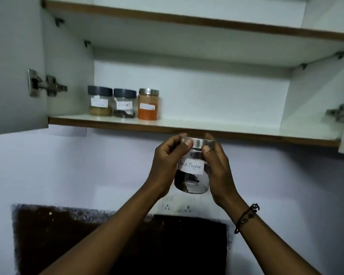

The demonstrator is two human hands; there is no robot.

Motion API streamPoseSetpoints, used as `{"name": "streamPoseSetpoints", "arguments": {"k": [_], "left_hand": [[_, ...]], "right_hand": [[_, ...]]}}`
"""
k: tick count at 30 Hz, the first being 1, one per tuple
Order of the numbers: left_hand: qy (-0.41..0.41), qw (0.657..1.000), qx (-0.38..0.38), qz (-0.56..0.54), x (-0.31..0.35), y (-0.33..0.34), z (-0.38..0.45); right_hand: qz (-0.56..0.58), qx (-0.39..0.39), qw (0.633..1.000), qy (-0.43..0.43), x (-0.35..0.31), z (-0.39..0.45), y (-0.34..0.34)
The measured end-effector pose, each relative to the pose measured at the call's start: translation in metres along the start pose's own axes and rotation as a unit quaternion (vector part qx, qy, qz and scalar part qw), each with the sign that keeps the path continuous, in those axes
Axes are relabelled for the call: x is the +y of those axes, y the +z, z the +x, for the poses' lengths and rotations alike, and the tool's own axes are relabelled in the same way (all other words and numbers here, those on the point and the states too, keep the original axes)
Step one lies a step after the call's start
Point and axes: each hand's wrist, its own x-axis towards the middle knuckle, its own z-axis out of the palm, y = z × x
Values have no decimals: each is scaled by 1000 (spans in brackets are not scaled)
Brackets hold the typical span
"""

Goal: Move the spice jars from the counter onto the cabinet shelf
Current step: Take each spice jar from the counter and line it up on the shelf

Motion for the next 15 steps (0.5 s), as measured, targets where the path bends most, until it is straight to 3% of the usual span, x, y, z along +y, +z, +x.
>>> {"name": "streamPoseSetpoints", "arguments": {"k": [7, 15], "left_hand": [[87, 994, -7, 67, 48, 5, 71], [118, 984, 59, 117, 49, -8, 160]], "right_hand": [[-31, 9, 998, -47, -43, 78, 6], [-104, 1, 993, -47, -45, 176, 10]]}}
